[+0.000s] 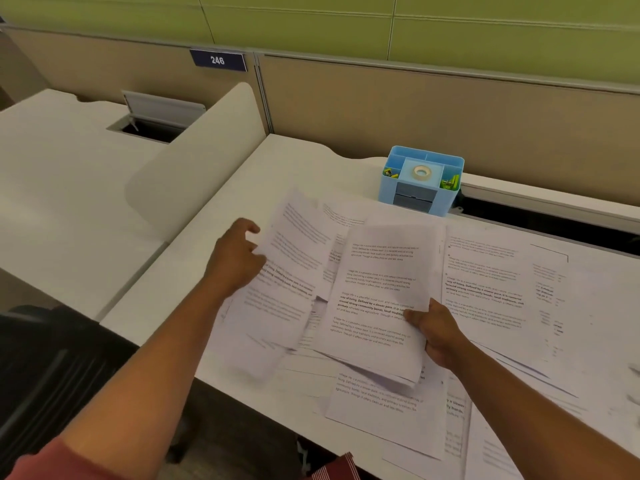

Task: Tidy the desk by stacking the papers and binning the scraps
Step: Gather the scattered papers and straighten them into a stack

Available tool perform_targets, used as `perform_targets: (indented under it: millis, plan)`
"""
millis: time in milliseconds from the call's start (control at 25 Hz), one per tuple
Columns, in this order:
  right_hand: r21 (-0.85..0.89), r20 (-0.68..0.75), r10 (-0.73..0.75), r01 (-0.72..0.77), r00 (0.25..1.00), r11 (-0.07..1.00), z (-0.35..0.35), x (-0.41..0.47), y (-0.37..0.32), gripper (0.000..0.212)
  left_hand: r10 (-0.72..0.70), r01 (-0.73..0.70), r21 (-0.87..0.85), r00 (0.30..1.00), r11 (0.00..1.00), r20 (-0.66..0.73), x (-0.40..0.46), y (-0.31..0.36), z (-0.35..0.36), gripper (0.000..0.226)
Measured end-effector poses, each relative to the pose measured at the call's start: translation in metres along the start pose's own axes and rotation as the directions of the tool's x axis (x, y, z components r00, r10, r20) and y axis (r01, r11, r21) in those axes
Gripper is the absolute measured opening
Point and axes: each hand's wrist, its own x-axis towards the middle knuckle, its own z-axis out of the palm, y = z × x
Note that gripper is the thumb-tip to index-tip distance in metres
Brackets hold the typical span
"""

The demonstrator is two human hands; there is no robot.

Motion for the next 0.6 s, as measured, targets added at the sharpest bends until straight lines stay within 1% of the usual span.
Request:
perform_targets:
  millis: [80,160,280,320,400,480,600]
  plan:
    - [-0.016,-0.027,-0.022,0.022,0.999,1.000,-0.007,-0.003,-0.005,0.035,0.027,-0.026,-0.075,0.999,0.997,0.019,-0.002,0.028,-0.020,0.042]
    - [-0.018,-0.044,-0.039,0.038,0.998,0.999,-0.014,-0.005,-0.008,0.034,0.064,-0.050,-0.170,0.995,0.984,0.073,-0.011,0.054,-0.032,0.039]
    - [-0.017,-0.047,-0.060,0.060,0.997,0.998,-0.022,-0.011,-0.013,0.035,0.124,-0.068,-0.246,0.968,0.967,0.219,-0.032,0.087,-0.032,0.038]
    - [-0.008,-0.040,-0.066,0.066,0.997,0.998,-0.025,-0.014,-0.014,0.036,0.140,-0.056,-0.297,0.953,0.953,0.268,-0.037,0.095,-0.028,0.039]
    - [0.019,-0.021,-0.071,0.072,0.997,0.997,-0.031,-0.019,-0.016,0.036,0.176,-0.008,-0.446,0.925,0.895,0.336,-0.045,0.106,-0.019,0.043]
    - [0.055,0.007,-0.068,0.068,0.998,0.996,-0.037,-0.025,-0.018,0.036,0.205,0.037,-0.580,0.916,0.814,0.346,-0.047,0.113,-0.011,0.044]
    - [0.121,0.065,-0.078,0.069,0.995,0.990,-0.044,-0.034,-0.020,0.039,0.213,0.113,-0.711,0.911,0.694,0.353,-0.045,0.116,0.004,0.048]
